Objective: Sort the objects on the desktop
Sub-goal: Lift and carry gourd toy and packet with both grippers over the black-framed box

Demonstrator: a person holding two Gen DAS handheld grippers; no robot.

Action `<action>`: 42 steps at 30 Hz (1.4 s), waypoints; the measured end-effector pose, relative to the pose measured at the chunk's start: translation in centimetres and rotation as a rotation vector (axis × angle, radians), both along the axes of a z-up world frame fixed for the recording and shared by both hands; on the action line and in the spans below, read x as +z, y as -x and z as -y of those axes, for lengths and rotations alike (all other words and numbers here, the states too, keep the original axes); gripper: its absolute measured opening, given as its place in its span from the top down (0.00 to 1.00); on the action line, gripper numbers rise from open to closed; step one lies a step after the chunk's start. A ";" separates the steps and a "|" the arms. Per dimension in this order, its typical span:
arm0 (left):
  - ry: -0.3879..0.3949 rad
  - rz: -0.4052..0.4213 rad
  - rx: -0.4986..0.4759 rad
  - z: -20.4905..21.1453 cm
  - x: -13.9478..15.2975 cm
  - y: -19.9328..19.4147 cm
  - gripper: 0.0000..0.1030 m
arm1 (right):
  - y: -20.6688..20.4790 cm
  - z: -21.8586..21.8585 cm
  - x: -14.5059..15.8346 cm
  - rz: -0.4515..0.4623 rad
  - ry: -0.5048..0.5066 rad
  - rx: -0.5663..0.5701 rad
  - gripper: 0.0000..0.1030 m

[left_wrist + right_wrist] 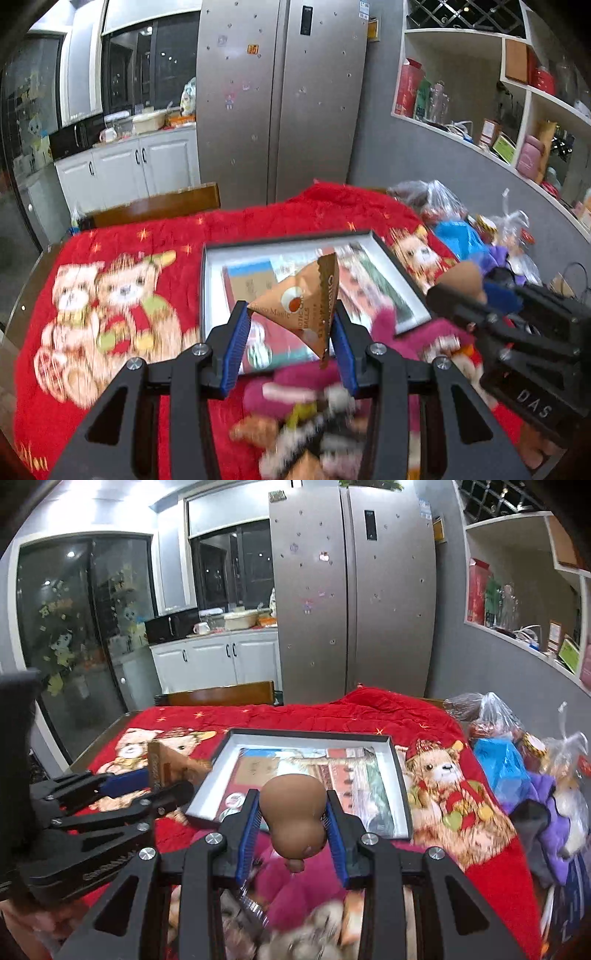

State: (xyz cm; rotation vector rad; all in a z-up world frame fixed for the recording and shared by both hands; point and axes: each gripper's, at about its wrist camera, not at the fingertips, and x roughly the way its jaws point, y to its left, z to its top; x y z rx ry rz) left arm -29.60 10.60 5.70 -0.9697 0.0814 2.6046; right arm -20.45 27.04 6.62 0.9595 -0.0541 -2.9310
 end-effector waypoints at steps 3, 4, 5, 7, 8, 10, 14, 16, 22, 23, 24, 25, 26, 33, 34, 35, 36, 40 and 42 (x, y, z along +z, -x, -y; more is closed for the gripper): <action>0.003 -0.003 0.004 -1.1 0.6 2.5 0.58 | 3.0 -1.2 0.0 0.030 0.055 0.019 0.67; 0.005 -0.002 0.008 -1.5 0.7 3.4 0.57 | 3.9 -1.6 0.1 0.035 0.064 0.023 0.67; 0.008 -0.004 0.015 -1.8 0.8 4.1 0.57 | 4.7 -2.0 0.2 0.035 0.063 0.019 0.67; 0.015 -0.006 0.030 -2.3 0.7 5.7 0.57 | 6.2 -2.5 0.5 0.034 0.043 0.015 0.67; 0.019 -0.004 0.034 -2.5 0.5 6.2 0.57 | 7.0 -2.8 0.6 0.034 0.043 0.010 0.67; 0.027 0.007 0.046 -2.8 -0.3 7.3 0.57 | 8.6 -3.3 0.6 0.044 0.053 0.013 0.67; 0.019 0.045 0.038 -3.2 -3.2 9.0 0.57 | 11.4 -3.9 0.2 0.055 0.040 0.011 0.67; 0.033 0.059 0.047 -3.5 -4.7 9.8 0.57 | 12.5 -4.0 -0.4 0.063 0.040 0.019 0.67; 0.082 0.115 0.058 -4.0 -8.4 12.0 0.57 | 14.6 -4.5 -3.7 0.122 0.041 0.009 0.67; 0.088 0.122 0.059 -4.0 -8.9 12.1 0.57 | 14.7 -4.4 -3.9 0.122 0.025 0.006 0.67; 0.101 0.130 0.057 -4.1 -9.5 12.2 0.57 | 15.0 -4.2 -4.4 0.132 -0.002 0.006 0.67; 0.109 0.134 0.059 -4.1 -9.9 12.4 0.57 | 15.2 -3.9 -5.0 0.148 -0.023 0.017 0.67; 0.111 0.139 0.062 -4.0 -10.2 12.4 0.57 | 15.4 -3.9 -5.2 0.155 -0.021 0.022 0.67; 0.118 0.183 0.084 -3.2 -11.9 13.3 0.57 | 16.4 -3.8 -7.2 0.216 -0.013 0.039 0.67; 0.122 0.185 0.081 -3.2 -11.9 13.2 0.57 | 16.5 -3.8 -7.3 0.223 -0.006 0.045 0.67; 0.124 0.184 0.078 -3.2 -11.9 13.2 0.57 | 16.5 -3.8 -7.4 0.225 -0.005 0.047 0.67; 0.124 0.180 0.077 -3.2 -11.8 13.1 0.57 | 16.6 -3.9 -7.5 0.228 -0.006 0.045 0.67; 0.122 0.173 0.072 -3.2 -11.5 12.9 0.57 | 16.8 -3.6 -8.1 0.245 -0.012 0.047 0.67; 0.128 0.175 0.066 -3.3 -11.5 12.8 0.57 | 16.9 -3.4 -8.3 0.252 -0.015 0.051 0.67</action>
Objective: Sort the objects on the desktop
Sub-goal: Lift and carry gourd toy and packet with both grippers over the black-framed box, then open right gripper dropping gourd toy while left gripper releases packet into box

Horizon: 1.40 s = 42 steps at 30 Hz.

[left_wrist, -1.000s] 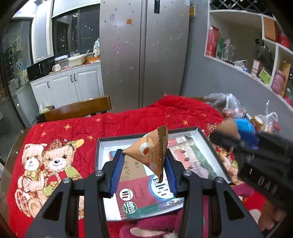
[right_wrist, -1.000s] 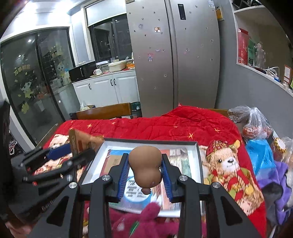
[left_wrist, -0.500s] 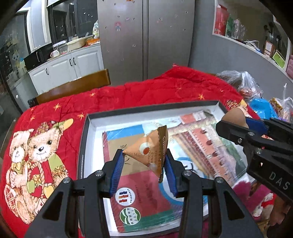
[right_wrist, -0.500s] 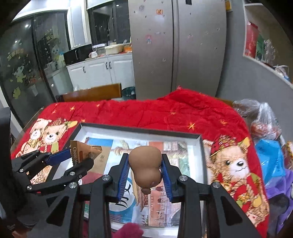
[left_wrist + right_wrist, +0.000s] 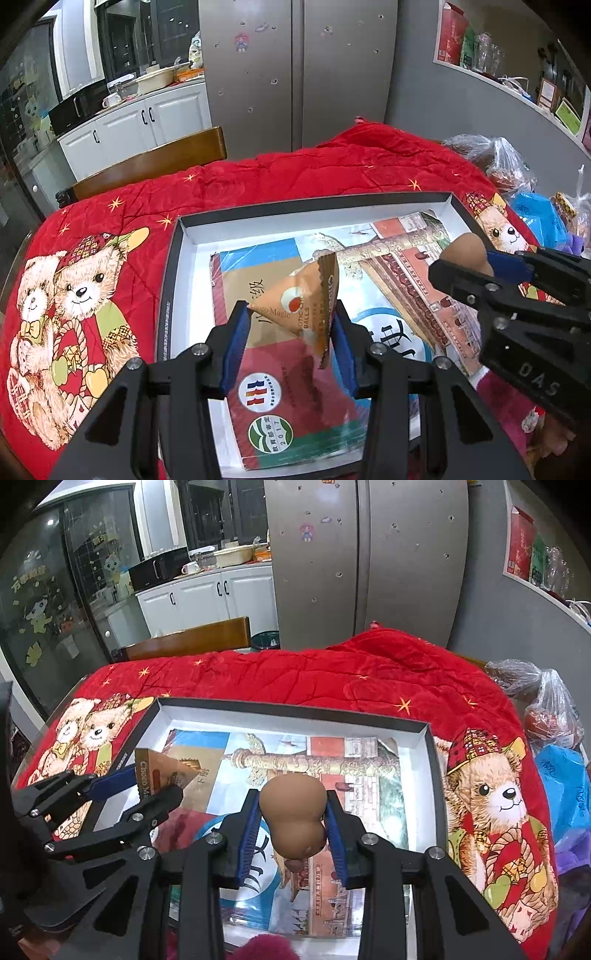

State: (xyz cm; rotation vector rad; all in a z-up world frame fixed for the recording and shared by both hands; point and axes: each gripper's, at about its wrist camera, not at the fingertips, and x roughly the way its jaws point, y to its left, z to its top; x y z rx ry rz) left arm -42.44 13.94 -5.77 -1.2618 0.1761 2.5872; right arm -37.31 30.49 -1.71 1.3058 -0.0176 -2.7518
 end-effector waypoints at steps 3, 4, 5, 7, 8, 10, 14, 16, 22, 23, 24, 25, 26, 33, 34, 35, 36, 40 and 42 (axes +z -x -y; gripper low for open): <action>0.006 0.009 0.003 -0.1 -0.2 0.1 0.57 | 0.1 0.3 -0.2 0.004 -0.021 0.000 0.67; 0.007 0.011 0.005 -0.1 -0.2 0.2 0.57 | 0.1 0.4 -0.3 0.005 -0.025 0.000 0.67; 0.008 0.013 0.006 0.0 -0.3 0.2 0.57 | 0.1 0.4 -0.4 0.008 -0.027 0.000 0.67; 0.008 0.020 0.006 0.0 -0.5 0.4 0.57 | 0.2 0.3 -0.4 0.012 -0.026 -0.002 0.67; 0.009 0.023 0.007 0.0 -0.6 0.4 0.57 | 0.2 0.2 -0.5 0.014 -0.026 -0.004 0.67; 0.013 0.027 0.006 0.0 -0.9 0.5 0.57 | 0.4 0.1 -0.7 0.022 -0.027 -0.011 0.67; 0.016 0.035 0.003 -0.1 -1.3 0.7 0.57 | 0.6 -0.3 -1.2 0.044 -0.013 -0.026 0.67; 0.012 0.041 0.000 -0.1 -1.5 0.8 0.55 | 0.8 -0.4 -1.5 0.063 0.006 -0.023 0.66; 0.025 0.016 0.013 0.0 -1.2 0.7 0.26 | 0.8 -0.6 -1.1 0.056 0.012 -0.044 0.36; 0.023 0.014 0.013 0.1 -1.0 0.7 0.24 | 0.7 -0.6 -0.9 0.045 0.004 -0.045 0.36; 0.019 0.013 0.015 0.2 -0.9 0.7 0.22 | 0.7 -0.7 -0.8 0.043 -0.001 -0.048 0.34; 0.013 0.012 0.019 0.3 -0.7 0.7 0.20 | 0.7 -0.8 -0.7 0.045 -0.003 -0.053 0.34; 0.005 0.010 0.022 0.5 -0.6 0.7 0.19 | 0.7 -0.9 -0.6 0.045 0.001 -0.056 0.34; -0.010 0.019 0.056 1.3 -0.4 1.1 0.19 | 0.7 -1.0 -0.5 0.048 0.014 -0.056 0.34; -0.011 0.019 0.058 1.4 -0.4 1.1 0.19 | 0.7 -0.9 -0.5 0.047 0.014 -0.053 0.34; -0.009 0.017 0.059 1.5 -0.4 1.1 0.19 | 0.6 -0.9 -0.4 0.046 0.015 -0.050 0.34; -0.006 0.015 0.059 1.5 -0.4 1.1 0.19 | 0.6 -0.8 -0.4 0.045 0.015 -0.047 0.34; 0.011 -0.003 0.052 1.4 0.0 0.9 0.19 | 0.4 -0.7 -0.1 0.038 0.019 -0.042 0.34; 0.013 -0.006 0.045 1.3 0.3 0.6 0.19 | 0.2 -0.8 0.3 0.030 0.027 -0.038 0.34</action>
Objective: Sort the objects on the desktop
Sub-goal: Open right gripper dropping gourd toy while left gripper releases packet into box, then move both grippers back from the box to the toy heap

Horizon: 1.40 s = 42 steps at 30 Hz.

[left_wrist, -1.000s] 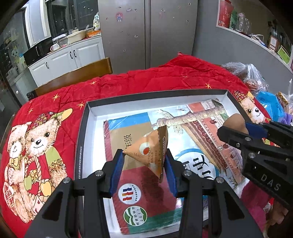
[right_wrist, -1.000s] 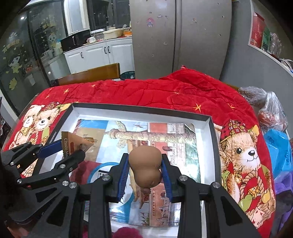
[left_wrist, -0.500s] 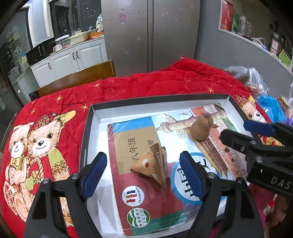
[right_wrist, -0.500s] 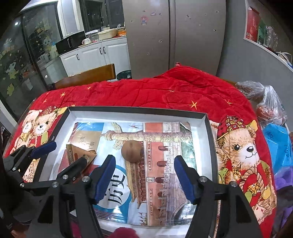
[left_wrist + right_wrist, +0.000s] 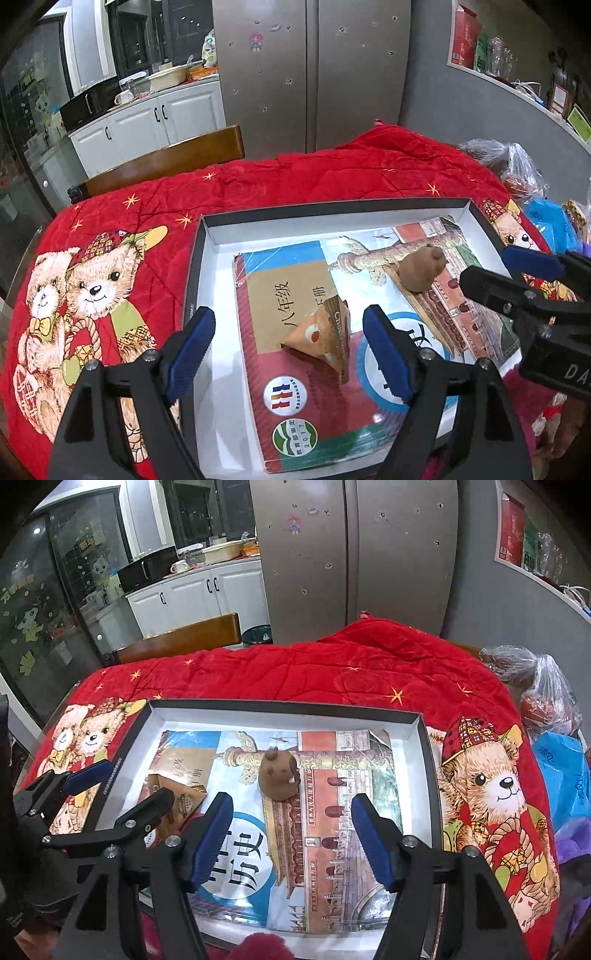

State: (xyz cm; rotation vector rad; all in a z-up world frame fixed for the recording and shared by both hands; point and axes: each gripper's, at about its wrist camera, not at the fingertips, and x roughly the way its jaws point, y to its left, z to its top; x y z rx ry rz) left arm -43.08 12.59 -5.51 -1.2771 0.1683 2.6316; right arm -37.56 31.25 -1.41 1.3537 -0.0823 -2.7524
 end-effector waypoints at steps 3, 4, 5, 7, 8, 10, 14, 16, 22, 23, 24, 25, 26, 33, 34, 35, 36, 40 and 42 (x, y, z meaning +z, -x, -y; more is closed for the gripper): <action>-0.006 0.003 -0.006 0.2 0.4 -0.3 0.19 | -0.3 -0.2 0.5 -0.012 0.013 0.000 0.34; -0.008 0.001 -0.007 0.3 0.5 -0.4 0.19 | -0.4 -0.2 0.8 -0.017 0.018 -0.001 0.34; -0.008 -0.001 -0.005 0.4 0.7 -0.5 0.19 | -0.5 -0.2 1.0 -0.020 0.023 0.000 0.34; -0.010 -0.005 0.003 0.8 1.3 -0.7 0.19 | -0.8 -0.2 1.6 -0.033 0.035 0.012 0.34; -0.017 -0.007 0.008 1.1 1.8 -0.9 0.19 | -1.0 -0.1 1.9 -0.042 0.038 0.024 0.34; -0.039 -0.009 0.009 1.5 2.7 -1.4 0.19 | -1.5 0.2 2.9 -0.070 0.038 0.044 0.34; -0.078 -0.034 0.003 2.4 5.6 -3.2 0.19 | -3.3 0.4 5.6 -0.134 0.046 0.051 0.34; -0.104 -0.065 -0.001 2.9 7.7 -4.7 0.19 | -4.9 0.6 7.4 -0.178 0.058 0.051 0.30; -0.093 -0.182 -0.038 4.1 13.0 -10.9 0.13 | -9.9 2.2 11.8 -0.289 0.010 0.086 0.19; -0.081 -0.199 -0.040 4.3 13.7 -12.2 0.08 | -10.9 2.5 12.4 -0.307 0.000 0.089 0.19; -0.073 -0.215 -0.035 4.6 14.3 -13.3 0.07 | -11.9 2.8 13.1 -0.321 -0.002 0.094 0.19; -0.069 -0.230 -0.033 4.8 14.7 -14.3 0.07 | -12.9 3.0 13.7 -0.331 0.005 0.100 0.19; -0.069 -0.241 -0.034 5.0 15.0 -15.2 0.06 | -13.6 3.1 14.2 -0.340 0.013 0.104 0.19; -0.117 -0.228 0.006 7.4 12.5 -21.8 0.05 | -21.5 4.0 15.8 -0.487 0.031 0.092 0.16; -0.137 -0.215 0.011 7.8 11.5 -22.6 0.05 | -22.5 4.2 15.5 -0.502 0.026 0.095 0.16; -0.159 -0.193 0.012 8.2 9.9 -23.6 0.05 | -23.8 4.2 14.8 -0.522 0.021 0.087 0.16; -0.166 -0.169 0.006 8.4 8.5 -24.4 0.05 | -25.1 4.2 13.8 -0.543 0.018 0.064 0.16; -0.112 -0.097 -0.016 7.9 3.7 -26.2 0.05 | -28.5 3.6 8.5 -0.563 0.040 0.022 0.16; -0.096 -0.073 -0.026 7.6 2.2 -26.5 0.05 | -28.8 3.9 6.5 -0.509 -0.001 0.035 0.16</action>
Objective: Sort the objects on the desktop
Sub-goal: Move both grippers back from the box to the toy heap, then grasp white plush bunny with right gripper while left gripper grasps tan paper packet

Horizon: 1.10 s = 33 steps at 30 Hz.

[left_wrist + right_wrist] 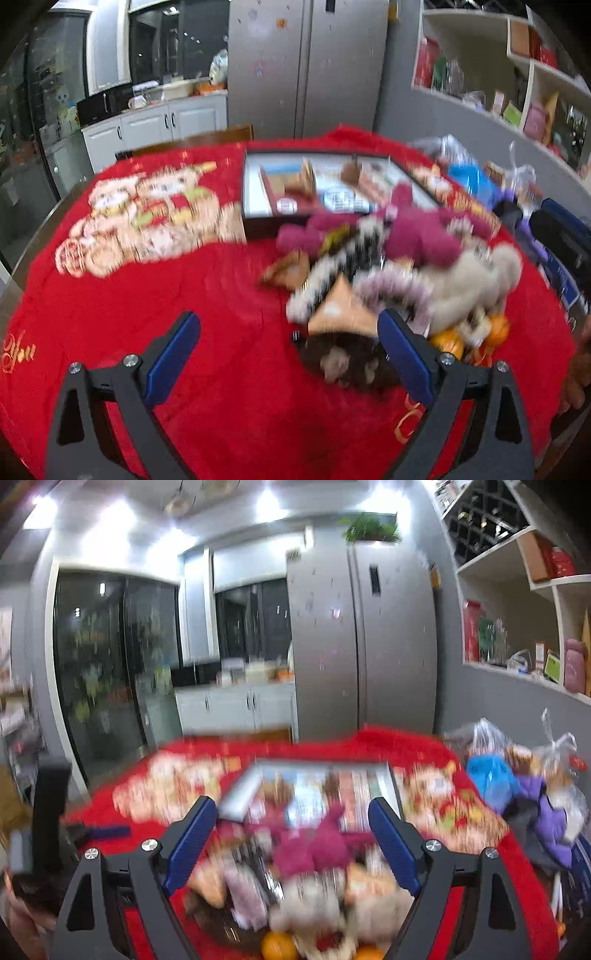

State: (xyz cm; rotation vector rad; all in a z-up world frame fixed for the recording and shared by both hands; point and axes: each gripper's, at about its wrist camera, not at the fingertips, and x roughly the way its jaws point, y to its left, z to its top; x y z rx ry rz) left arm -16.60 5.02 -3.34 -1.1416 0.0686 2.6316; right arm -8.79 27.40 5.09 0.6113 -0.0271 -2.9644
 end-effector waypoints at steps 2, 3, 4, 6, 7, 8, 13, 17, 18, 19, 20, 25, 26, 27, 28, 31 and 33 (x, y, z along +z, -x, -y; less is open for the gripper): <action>-0.009 0.012 -0.005 -0.2 -0.9 -0.1 0.05 | -0.3 0.7 -1.8 0.047 -0.087 -0.011 0.16; -0.021 0.021 -0.014 -0.3 -1.2 0.0 0.05 | -0.3 1.1 -2.6 0.061 -0.131 -0.019 0.16; -0.030 0.025 -0.023 -0.5 -1.2 0.1 0.05 | -0.3 1.5 -3.2 0.076 -0.163 -0.023 0.16; -0.036 0.022 -0.039 -0.9 -1.3 0.2 0.05 | -0.4 1.7 -4.0 0.094 -0.188 -0.012 0.16; -0.028 0.018 -0.042 -1.1 -1.3 0.3 0.05 | -0.3 1.7 -4.3 0.101 -0.184 -0.007 0.16; -0.020 0.018 -0.045 -1.3 -1.3 0.4 0.05 | -0.1 1.4 -4.7 0.115 -0.166 -0.003 0.16; -0.001 0.038 -0.054 -2.1 -1.8 1.7 0.05 | 0.7 -0.5 -6.1 0.188 -0.006 0.017 0.16; 0.005 0.065 -0.046 -2.1 -2.6 2.6 0.05 | 1.4 -1.4 -7.2 0.242 0.074 0.026 0.16; 0.006 0.070 -0.046 -2.0 -2.9 2.7 0.05 | 1.6 -1.6 -7.6 0.261 0.094 0.029 0.16; 0.002 0.077 -0.047 -2.0 -3.1 2.9 0.05 | 1.8 -1.7 -7.8 0.273 0.111 0.029 0.16; -0.006 0.084 -0.050 -2.0 -3.3 3.1 0.05 | 2.0 -1.9 -8.2 0.282 0.132 0.032 0.16; -0.009 0.088 -0.077 -2.5 -4.0 3.5 0.05 | 2.9 -2.1 -9.3 0.313 0.188 0.044 0.16; -0.006 0.090 -0.085 -2.7 -4.3 3.6 0.05 | 3.2 -2.0 -9.3 0.315 0.193 0.049 0.16; -0.004 0.094 -0.091 -2.8 -4.6 3.7 0.05 | 3.5 -2.0 -9.6 0.316 0.204 0.056 0.16; -0.007 0.097 -0.095 -2.9 -4.9 3.8 0.05 | 3.8 -2.0 -9.8 0.319 0.212 0.056 0.16; -0.030 0.118 -0.102 -2.9 -5.9 4.2 0.05 | 4.8 -2.2 -11.1 0.348 0.252 0.047 0.16; -0.060 0.140 -0.095 -2.6 -6.4 4.6 0.06 | 5.3 -2.4 -12.0 0.372 0.262 0.027 0.16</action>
